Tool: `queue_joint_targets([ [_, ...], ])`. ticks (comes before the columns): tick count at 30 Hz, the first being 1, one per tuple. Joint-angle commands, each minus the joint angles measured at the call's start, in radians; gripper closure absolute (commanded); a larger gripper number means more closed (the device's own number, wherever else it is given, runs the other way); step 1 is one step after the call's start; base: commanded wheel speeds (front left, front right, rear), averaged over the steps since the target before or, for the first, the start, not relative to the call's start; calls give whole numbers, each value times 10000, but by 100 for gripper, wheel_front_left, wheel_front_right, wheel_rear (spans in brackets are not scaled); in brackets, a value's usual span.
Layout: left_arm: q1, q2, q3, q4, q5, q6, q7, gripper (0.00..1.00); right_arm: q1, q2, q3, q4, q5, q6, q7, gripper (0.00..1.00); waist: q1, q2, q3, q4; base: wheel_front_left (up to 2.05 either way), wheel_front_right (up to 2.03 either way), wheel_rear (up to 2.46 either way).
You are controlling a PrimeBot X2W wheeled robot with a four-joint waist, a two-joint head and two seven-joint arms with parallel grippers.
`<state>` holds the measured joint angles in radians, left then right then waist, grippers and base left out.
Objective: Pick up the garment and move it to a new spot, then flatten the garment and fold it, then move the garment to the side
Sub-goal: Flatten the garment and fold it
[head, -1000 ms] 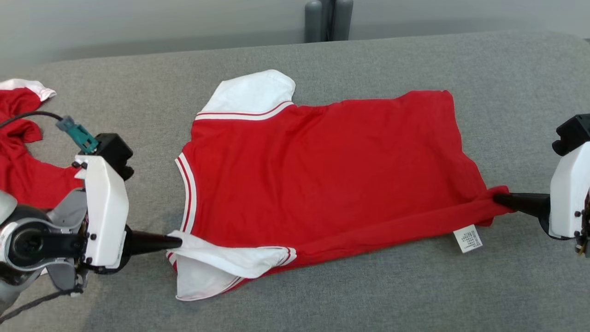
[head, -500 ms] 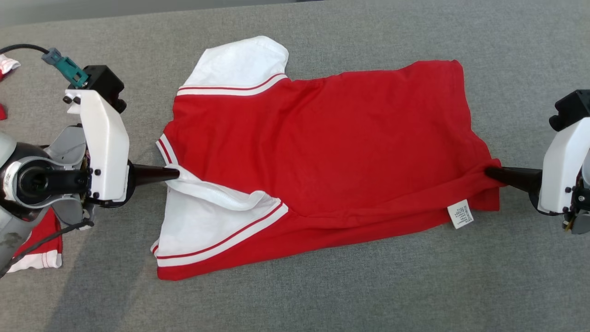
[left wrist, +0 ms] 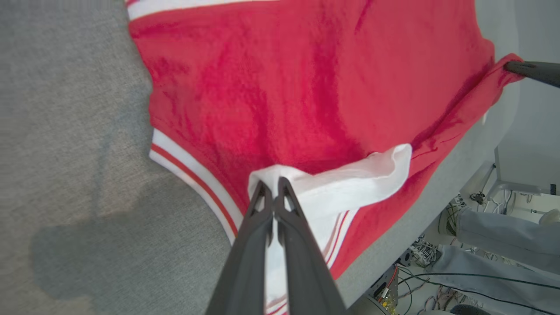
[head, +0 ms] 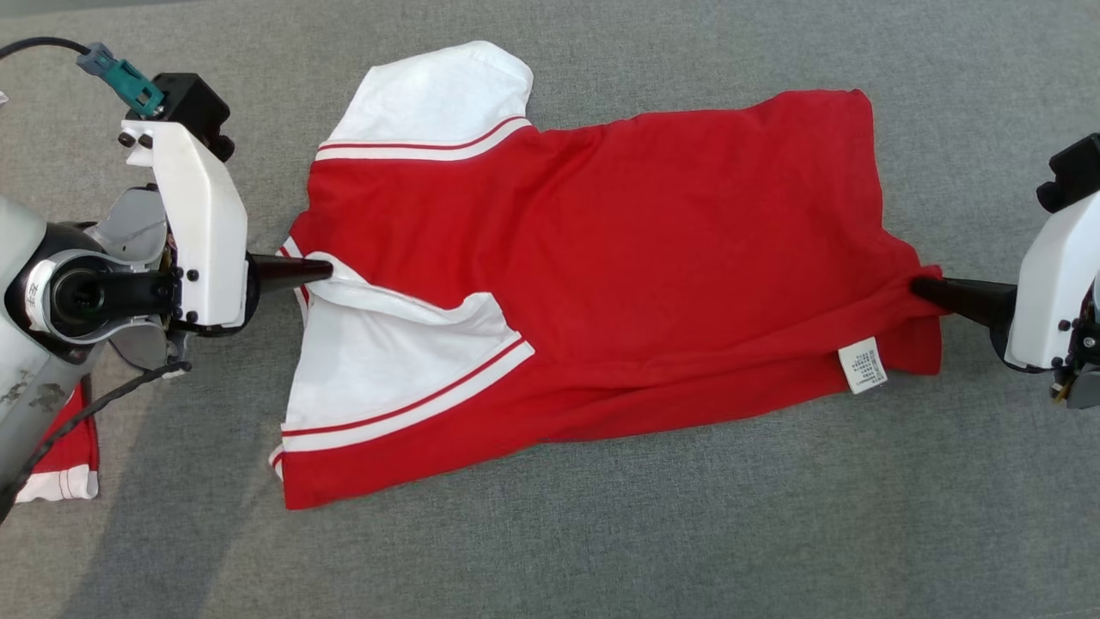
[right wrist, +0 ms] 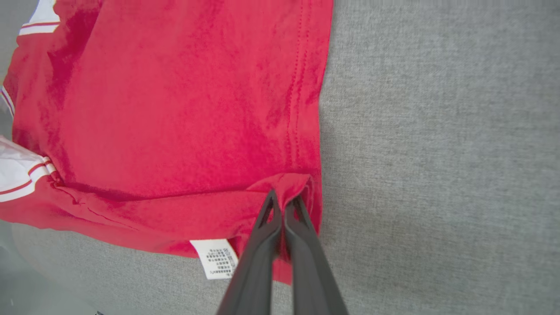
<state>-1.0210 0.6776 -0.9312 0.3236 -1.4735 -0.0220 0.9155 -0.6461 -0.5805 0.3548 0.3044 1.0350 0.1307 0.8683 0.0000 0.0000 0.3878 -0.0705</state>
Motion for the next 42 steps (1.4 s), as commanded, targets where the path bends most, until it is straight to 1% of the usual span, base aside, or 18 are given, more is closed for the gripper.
queue_joint_targets([
  [1,-206,-50,21,212,193,-160,-195,13,71,90,-152,-125,-221,1,-77,64,0,0,-5,-21,0,0,0],
  [2,-184,-106,-5,312,213,-213,-237,0,107,140,-197,-177,-296,1,-105,25,0,0,-19,-24,0,0,0],
  [3,-179,-152,-10,404,205,-251,-265,0,141,195,-263,-216,-383,1,-189,0,0,0,-41,-24,0,0,0],
  [10,-108,-327,2,891,445,-563,-765,0,391,524,-601,-224,-627,1,-324,0,0,0,-429,52,0,0,0],
  [11,-58,-317,29,945,607,-690,-1072,0,486,661,-762,-302,-685,1,-545,0,0,0,-630,86,0,0,0],
  [12,-58,-317,29,945,607,-690,-1072,0,486,661,-762,-302,-685,1,-545,0,0,0,-630,86,0,0,0],
  [14,77,-316,48,949,764,-792,-1464,0,578,748,-958,-408,-778,1,-934,0,0,0,-871,123,0,0,0],
  [16,181,-270,129,888,991,-879,-2088,0,692,874,-1131,-528,-957,1,-1531,0,0,0,-1144,155,0,0,0],
  [20,634,-233,391,733,1405,-975,-3624,0,1015,1136,-1436,-763,-1462,1,-3258,0,0,0,-1776,230,0,0,0],
  [22,957,-214,557,623,1537,-939,-4413,0,1228,1276,-1506,-850,-1719,1,-4166,0,0,0,-2089,277,0,0,0],
  [24,1283,-134,726,490,1765,-779,-5262,0,1484,1388,-1533,-915,-2045,1,-5080,0,0,0,-2368,313,0,0,0],
  [26,1699,-67,860,250,2029,-546,-6119,0,1781,1478,-1575,-892,-2405,1,-5947,0,0,0,-2605,344,0,0,0],
  [29,2425,113,956,-251,2598,-3,-7422,0,2253,1683,-1704,-833,-2931,1,-7168,0,0,0,-2894,391,0,0,0],
  [31,2939,210,1083,-676,2922,479,-8347,0,2576,1892,-1861,-817,-3168,1,-7888,0,0,0,-3005,415,0,0,0],
  [35,4329,126,1539,-1486,3145,1529,-10291,0,3283,2242,-2304,-725,-3781,1,-9088,0,0,0,-3140,449,0,0,0],
  [38,5317,-40,1775,-1986,3326,2310,-11330,0,3770,2539,-2539,-490,-4165,3,-9494,0,0,0,-3185,485,0,0,0],
  [41,6200,-216,1962,-2374,3600,2958,-11675,0,4132,2715,-2740,-234,-4513,1,-9585,0,0,0,-3166,505,0,0,0],
  [42,6710,-424,2022,-2545,3894,3311,-11756,0,4315,2883,-2803,8,-4675,3,-9513,0,0,0,-3162,521,0,0,0],
])
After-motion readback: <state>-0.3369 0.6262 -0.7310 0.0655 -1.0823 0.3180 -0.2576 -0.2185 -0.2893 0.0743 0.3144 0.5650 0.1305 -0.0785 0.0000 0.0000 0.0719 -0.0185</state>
